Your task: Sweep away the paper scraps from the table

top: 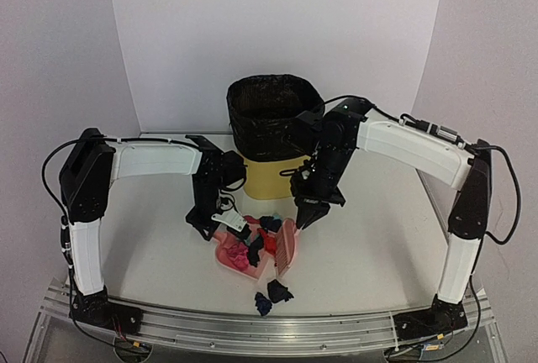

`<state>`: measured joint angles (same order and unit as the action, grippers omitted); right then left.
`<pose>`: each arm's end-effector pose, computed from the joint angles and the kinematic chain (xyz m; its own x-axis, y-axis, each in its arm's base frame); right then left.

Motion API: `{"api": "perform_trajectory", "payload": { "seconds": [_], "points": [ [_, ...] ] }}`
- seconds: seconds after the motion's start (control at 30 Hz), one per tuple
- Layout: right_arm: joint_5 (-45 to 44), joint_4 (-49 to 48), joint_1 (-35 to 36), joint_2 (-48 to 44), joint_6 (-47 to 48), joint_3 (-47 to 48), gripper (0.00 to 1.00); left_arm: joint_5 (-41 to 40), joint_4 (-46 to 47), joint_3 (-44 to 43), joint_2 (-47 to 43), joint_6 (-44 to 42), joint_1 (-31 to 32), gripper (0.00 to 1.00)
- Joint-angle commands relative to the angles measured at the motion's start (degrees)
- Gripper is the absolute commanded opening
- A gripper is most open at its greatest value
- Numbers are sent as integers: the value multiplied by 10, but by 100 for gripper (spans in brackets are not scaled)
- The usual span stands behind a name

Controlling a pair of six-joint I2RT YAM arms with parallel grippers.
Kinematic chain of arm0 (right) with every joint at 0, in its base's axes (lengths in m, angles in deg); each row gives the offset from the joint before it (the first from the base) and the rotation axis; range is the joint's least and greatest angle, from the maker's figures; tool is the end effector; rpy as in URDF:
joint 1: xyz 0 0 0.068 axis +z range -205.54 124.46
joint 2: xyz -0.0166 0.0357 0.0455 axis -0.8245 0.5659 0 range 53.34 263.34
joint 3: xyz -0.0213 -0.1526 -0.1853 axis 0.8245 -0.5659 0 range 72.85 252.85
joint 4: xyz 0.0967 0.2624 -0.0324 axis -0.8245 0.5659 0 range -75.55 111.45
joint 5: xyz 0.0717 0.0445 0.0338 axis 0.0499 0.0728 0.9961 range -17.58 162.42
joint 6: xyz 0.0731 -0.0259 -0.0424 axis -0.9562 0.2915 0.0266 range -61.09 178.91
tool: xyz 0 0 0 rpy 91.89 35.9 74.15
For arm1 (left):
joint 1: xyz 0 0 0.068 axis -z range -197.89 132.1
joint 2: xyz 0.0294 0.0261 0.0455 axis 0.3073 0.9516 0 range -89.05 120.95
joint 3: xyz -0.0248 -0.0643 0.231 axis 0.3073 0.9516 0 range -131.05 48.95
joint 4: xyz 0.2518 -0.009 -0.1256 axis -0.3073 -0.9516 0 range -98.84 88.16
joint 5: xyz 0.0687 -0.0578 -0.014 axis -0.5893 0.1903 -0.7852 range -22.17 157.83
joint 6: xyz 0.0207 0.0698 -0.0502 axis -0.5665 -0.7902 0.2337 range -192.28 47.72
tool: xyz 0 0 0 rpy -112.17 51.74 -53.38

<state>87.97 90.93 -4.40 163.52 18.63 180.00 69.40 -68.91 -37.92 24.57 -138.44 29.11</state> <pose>0.2322 0.3215 0.2289 -0.9755 -0.2178 0.0315 -0.1967 0.9273 0.3186 0.2488 -0.2701 0.1067 0.3926 0.9197 0.0019 0.9174 -0.3914 -0.0721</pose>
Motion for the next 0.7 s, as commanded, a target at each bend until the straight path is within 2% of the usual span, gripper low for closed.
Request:
{"api": "perform_trajectory", "payload": {
  "seconds": [0.0,0.4,0.53,0.67],
  "points": [
    [59,42,0,-33,12,-3,0,20,14,-14,-19,-3,3,0],
    [15,40,0,-125,-26,-73,0,18,24,-7,-8,-7,-1,0],
    [20,29,0,-130,-21,-72,0,37,18,-30,0,-2,-1,0],
    [-17,30,-1,-135,-19,-59,0,46,22,-39,0,8,-2,0]
  ]
}}
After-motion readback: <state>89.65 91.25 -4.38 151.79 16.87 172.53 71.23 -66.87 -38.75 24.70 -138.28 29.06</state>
